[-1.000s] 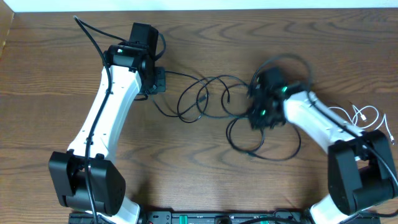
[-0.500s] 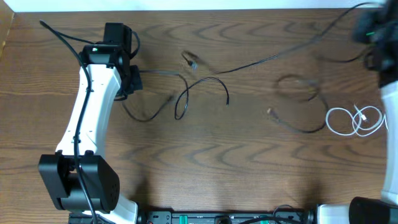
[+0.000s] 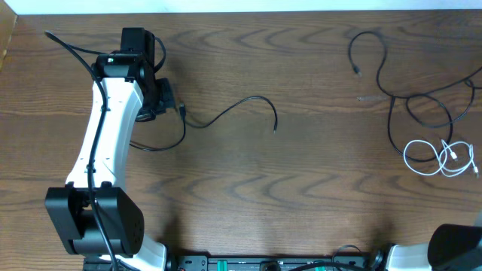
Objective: Untangle cables
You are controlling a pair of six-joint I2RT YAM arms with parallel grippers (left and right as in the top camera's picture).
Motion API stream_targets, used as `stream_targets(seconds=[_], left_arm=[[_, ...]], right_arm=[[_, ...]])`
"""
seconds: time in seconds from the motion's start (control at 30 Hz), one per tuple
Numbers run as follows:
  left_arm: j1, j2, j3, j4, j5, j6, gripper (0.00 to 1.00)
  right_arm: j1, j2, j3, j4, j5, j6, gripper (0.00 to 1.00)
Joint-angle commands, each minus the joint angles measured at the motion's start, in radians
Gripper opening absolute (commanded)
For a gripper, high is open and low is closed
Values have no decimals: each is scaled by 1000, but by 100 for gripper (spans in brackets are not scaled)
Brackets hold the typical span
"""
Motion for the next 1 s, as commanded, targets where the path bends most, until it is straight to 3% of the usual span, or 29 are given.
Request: stream_targets(seconds=[0.0,0.07,0.13,0.27,0.47,0.63,0.83,0.97], left_arm=[[3,-16,5,-5,65,3,7],[3,-16,5,-10,64,10,7],[3,-16,5,-15,61,11,7],[6,-16,5,-32,50,13,8],[43,-47,5,-71,31,5,9],[126,-114,5,-86,31,-17,42],[209,-147,5,-119,31,-18,45],[244,-147,5,-131,31,-18,54]], right_arm=[[-3,26,3,-23,-2,50,1],[-3,33,3,-40,-37,56,6],[-3,35,3,-48,-136,54,39],[3,34,3,-59,-454,-51,61],[90,37,3,-140,-792,-164,68],[278,53,3,-200,-805,-222,76],[548,145,3,-157,-804,-264,80],[720,251,3,-52,-804,-308,81]])
